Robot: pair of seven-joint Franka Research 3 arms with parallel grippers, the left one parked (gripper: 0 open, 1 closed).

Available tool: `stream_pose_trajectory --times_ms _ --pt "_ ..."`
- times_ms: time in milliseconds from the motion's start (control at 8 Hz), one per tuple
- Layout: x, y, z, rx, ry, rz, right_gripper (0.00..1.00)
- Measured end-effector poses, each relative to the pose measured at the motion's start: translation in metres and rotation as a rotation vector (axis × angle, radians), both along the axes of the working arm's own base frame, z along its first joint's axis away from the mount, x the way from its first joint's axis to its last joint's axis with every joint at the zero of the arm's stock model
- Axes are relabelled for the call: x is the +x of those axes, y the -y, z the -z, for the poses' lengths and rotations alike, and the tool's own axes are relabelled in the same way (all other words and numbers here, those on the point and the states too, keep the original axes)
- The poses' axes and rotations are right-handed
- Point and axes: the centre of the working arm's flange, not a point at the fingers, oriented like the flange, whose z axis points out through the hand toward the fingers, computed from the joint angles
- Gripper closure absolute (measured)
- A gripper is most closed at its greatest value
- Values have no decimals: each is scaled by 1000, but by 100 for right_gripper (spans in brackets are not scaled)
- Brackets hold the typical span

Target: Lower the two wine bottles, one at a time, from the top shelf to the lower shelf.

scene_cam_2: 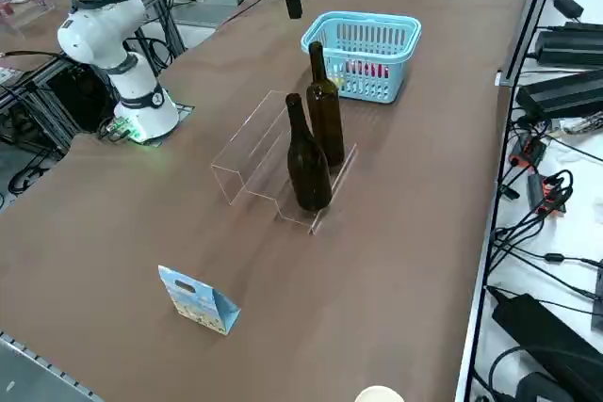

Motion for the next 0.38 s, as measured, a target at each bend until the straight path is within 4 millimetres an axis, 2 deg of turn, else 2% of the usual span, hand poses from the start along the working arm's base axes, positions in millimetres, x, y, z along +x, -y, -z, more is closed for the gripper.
stream_pose_trajectory --times_ms 375 --pt "2 3 13 0 -4 7 0"
